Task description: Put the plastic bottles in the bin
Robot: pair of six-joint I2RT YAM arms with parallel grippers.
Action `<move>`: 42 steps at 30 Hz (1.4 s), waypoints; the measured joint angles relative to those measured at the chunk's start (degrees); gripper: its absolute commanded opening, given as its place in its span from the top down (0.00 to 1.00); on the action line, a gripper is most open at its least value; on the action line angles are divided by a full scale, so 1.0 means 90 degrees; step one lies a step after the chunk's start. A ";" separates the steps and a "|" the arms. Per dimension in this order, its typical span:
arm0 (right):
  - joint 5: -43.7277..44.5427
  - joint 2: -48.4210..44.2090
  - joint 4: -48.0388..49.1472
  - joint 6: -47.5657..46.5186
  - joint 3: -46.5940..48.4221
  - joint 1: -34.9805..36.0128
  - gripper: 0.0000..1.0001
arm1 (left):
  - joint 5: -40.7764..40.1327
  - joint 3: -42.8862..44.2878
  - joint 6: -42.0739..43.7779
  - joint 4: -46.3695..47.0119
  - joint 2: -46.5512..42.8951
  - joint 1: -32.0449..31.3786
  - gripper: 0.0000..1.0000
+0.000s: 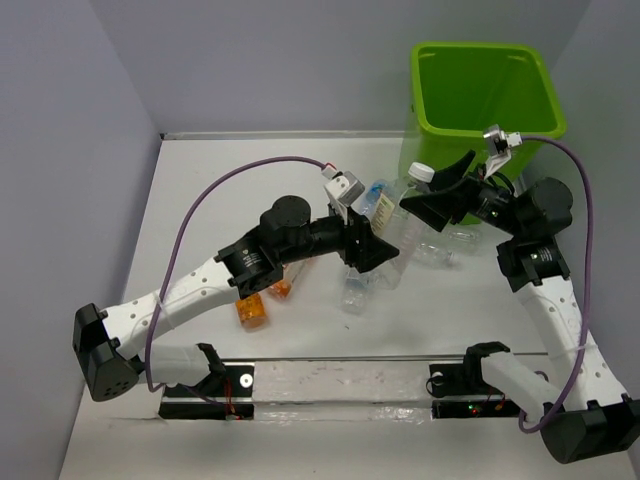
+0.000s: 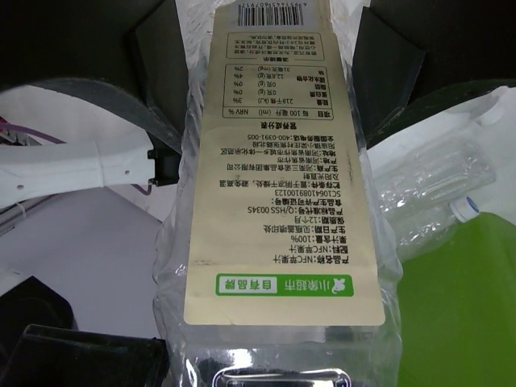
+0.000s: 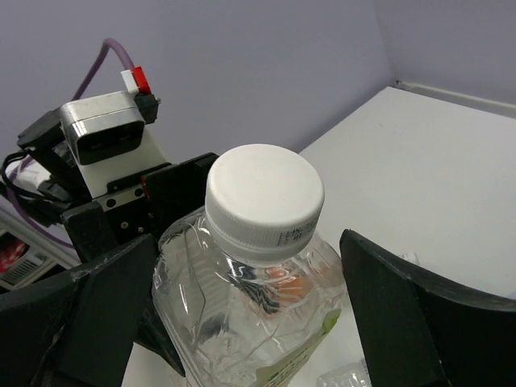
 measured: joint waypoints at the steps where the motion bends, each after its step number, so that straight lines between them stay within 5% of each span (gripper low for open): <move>1: -0.0078 0.0007 0.0170 0.0109 -0.0066 -0.0010 0.12 | 0.0063 0.0000 -0.0027 0.0000 0.0005 0.0010 0.68; 3: -0.0199 0.0019 0.0580 0.0364 -0.0221 -0.0036 0.28 | 0.0192 0.0000 -0.0104 0.0002 0.0010 0.0017 0.65; 7: -0.0257 0.0015 0.1117 0.0726 -0.0270 -0.0066 0.85 | 0.0427 0.0000 -0.0175 0.0058 0.0010 0.0007 0.58; 9: -0.0175 0.0007 0.1304 0.0821 -0.0289 -0.0068 0.89 | 0.0461 0.0000 -0.0175 0.0131 0.0007 0.0010 0.51; 10: -0.0146 0.0012 0.1355 0.0869 -0.0294 -0.0066 0.98 | 0.0454 -0.0002 -0.0187 0.0170 0.0007 0.0010 0.44; 17: 0.0231 0.0090 0.1494 0.1117 -0.0308 -0.0024 1.00 | 0.0204 -0.0274 -0.0119 0.0423 -0.0221 -0.0029 0.02; 42: 0.1326 0.0784 0.1146 0.1253 0.0610 0.0109 1.00 | -0.1333 -0.0670 0.0168 0.0056 -0.1865 -0.0068 0.01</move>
